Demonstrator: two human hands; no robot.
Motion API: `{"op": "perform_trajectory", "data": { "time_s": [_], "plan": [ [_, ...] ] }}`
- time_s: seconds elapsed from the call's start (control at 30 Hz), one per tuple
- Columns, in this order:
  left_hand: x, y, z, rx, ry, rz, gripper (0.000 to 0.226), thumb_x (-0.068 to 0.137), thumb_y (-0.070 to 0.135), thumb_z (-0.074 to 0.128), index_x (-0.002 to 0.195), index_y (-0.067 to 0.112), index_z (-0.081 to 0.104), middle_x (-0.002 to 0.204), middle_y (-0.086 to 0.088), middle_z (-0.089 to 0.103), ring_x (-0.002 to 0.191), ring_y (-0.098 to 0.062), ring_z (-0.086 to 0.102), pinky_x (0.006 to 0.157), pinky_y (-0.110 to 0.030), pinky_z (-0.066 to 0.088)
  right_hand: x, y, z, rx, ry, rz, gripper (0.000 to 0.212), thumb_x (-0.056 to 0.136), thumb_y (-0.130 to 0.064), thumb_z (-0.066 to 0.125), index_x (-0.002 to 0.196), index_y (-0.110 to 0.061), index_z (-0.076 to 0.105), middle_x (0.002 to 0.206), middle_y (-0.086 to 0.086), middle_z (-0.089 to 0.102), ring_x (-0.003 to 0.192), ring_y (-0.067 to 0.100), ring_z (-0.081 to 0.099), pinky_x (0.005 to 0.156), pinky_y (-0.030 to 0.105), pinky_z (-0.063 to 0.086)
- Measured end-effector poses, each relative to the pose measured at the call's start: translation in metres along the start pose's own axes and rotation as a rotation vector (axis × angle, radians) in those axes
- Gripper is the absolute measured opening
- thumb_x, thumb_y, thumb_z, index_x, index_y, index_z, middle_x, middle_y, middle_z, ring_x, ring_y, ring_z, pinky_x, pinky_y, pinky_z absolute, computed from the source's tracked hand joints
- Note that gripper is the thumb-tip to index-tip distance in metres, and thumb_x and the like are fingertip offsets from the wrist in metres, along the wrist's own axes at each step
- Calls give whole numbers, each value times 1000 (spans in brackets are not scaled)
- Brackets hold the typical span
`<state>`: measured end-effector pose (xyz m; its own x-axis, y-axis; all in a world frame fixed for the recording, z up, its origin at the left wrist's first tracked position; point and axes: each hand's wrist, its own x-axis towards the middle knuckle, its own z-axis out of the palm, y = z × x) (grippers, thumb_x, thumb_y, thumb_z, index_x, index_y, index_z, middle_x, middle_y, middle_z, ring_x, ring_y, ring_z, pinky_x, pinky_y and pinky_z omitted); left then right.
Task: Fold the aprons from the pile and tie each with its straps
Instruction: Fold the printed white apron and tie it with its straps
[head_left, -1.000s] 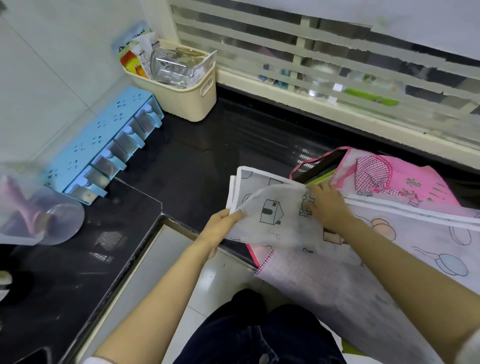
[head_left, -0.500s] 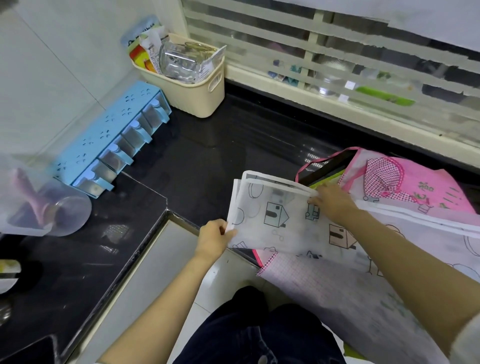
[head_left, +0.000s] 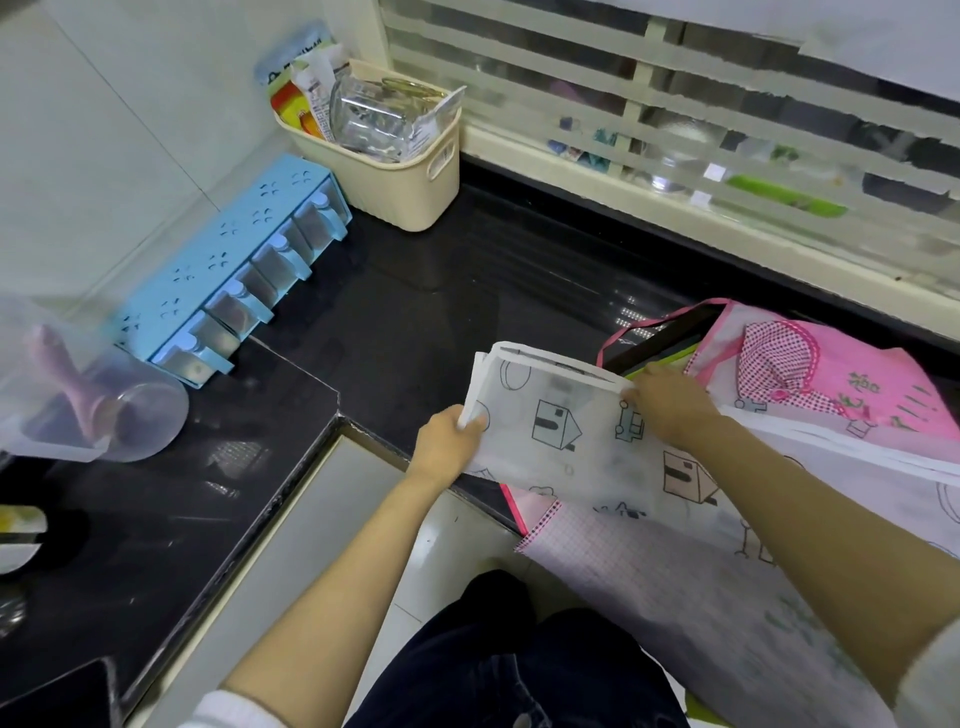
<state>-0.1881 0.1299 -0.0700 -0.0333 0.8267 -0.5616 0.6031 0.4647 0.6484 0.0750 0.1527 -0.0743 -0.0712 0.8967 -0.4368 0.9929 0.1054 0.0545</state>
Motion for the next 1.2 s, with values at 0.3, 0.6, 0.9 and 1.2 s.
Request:
{"op": "perform_trajectory", "data": {
  "time_s": [0.3, 0.6, 0.9, 1.2],
  "plan": [
    [-6, -14, 9, 71, 73, -14, 16, 94, 12, 51, 95, 9, 35, 77, 3, 44, 67, -10, 44, 47, -14, 33, 2, -1, -4, 42, 62, -75, 32, 101, -30, 38, 116, -7, 56, 111, 12, 59, 102, 26, 57, 84, 34, 47],
    [0, -28, 17, 116, 64, 46, 16, 92, 1, 46, 96, 9, 33, 88, -3, 42, 76, -17, 43, 56, -22, 40, 8, -13, 9, -189, 19, -103, 37, 97, -17, 45, 133, -11, 41, 126, 8, 43, 119, 23, 41, 96, 35, 40],
    [-16, 10, 35, 817, 59, 504, 47, 99, 18, 39, 144, 20, 27, 153, -11, 16, 138, -33, 18, 111, -39, 20, 6, -23, 14, -195, 42, -109, 29, 100, -19, 37, 127, -11, 40, 122, 7, 45, 107, 23, 54, 90, 34, 41],
    [2, -28, 49, 795, -128, 470, 59, 102, 41, 24, 148, 27, -11, 156, -1, -22, 139, -20, -29, 107, -35, -25, -34, -62, 21, 18, 168, -112, 64, 92, -29, 59, 145, -7, 31, 152, 18, 25, 138, 39, 29, 109, 56, 27]
  ]
}}
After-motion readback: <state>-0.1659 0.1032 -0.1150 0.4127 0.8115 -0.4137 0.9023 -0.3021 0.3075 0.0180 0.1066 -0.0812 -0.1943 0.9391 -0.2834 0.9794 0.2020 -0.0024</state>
